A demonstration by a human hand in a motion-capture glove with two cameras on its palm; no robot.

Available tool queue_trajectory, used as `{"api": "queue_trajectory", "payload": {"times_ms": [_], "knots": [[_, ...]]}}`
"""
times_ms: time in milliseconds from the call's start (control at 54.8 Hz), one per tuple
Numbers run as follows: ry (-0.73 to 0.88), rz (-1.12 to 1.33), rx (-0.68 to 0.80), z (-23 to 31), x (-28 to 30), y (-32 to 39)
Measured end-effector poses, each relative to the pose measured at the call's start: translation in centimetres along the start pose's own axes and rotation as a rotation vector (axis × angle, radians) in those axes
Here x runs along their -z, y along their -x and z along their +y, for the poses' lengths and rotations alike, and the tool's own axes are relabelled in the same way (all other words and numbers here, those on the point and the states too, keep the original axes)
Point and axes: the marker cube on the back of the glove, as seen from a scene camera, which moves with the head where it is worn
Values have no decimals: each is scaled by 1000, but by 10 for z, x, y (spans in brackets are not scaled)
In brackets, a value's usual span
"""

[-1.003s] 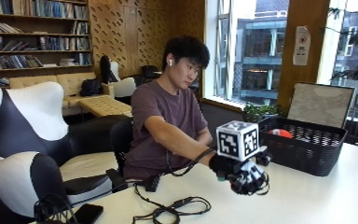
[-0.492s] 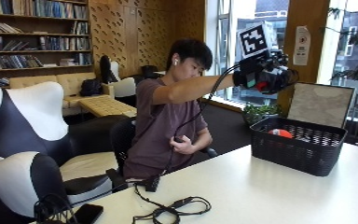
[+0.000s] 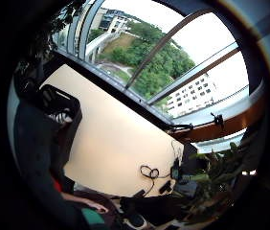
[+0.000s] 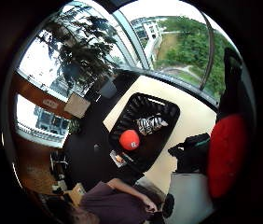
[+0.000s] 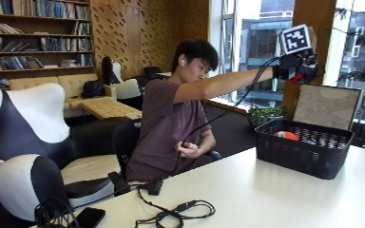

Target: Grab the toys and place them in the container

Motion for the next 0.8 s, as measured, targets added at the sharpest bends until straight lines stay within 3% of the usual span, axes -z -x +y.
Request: {"api": "queue_trajectory", "payload": {"times_ms": [73, 146, 219, 310, 456, 492, 584, 675, 748, 802], "knots": [[6, -3, 48, -8, -11, 38], [6, 13, -127, -24, -23, 78], [0, -78, 122, -20, -29, 117], [64, 7, -16, -28, -50, 130], [298, -1, 103, -19, -89, 158], [303, -12, 119, -18, -96, 163], [282, -78, 315, -9, -103, 165], [294, -43, 172, -13, -111, 161], [265, -111, 293, -10, -109, 157], [255, -109, 295, -10, -108, 156]]}}
